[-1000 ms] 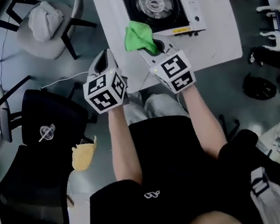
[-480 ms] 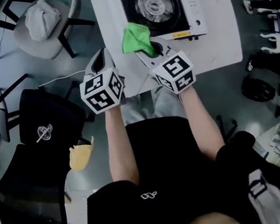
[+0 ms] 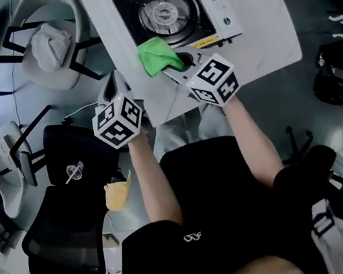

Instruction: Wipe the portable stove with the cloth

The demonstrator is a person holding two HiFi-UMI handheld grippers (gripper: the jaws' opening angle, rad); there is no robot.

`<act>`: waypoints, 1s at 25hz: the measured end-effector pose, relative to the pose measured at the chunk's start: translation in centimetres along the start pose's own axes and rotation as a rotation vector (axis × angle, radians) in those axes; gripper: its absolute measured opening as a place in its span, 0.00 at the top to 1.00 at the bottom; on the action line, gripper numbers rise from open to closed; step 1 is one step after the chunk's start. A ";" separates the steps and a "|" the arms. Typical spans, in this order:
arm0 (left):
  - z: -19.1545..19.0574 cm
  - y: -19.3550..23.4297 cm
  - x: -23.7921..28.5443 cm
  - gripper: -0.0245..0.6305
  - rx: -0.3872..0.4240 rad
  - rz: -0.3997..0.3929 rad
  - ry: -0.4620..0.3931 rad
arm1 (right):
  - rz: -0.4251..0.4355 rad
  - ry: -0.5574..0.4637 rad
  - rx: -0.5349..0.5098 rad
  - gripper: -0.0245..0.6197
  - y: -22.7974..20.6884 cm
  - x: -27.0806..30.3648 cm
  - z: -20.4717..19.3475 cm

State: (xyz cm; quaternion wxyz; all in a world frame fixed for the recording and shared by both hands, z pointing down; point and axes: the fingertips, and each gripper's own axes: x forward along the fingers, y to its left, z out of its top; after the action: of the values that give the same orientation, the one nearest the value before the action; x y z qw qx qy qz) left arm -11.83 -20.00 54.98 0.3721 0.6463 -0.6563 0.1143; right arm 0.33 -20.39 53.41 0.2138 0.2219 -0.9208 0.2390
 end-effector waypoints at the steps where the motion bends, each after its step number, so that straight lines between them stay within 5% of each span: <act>1: 0.2 -0.9 0.1 0.96 0.046 0.006 0.000 | 0.006 0.004 0.006 0.87 -0.3 -0.3 0.0; 5: 0.8 -4.2 0.4 0.96 0.190 0.008 0.001 | -0.014 0.010 0.047 0.87 -2.1 -1.6 -0.3; 25: 2.8 -13.7 0.8 0.96 0.308 -0.071 -0.060 | -0.198 0.037 0.083 0.87 -9.4 -7.6 -0.9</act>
State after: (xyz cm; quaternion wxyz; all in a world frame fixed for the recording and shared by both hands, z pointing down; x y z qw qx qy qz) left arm 0.09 -24.27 49.07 0.2529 0.7215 -0.6186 0.1811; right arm 11.58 -24.96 53.55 0.2441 0.3160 -0.8796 0.2587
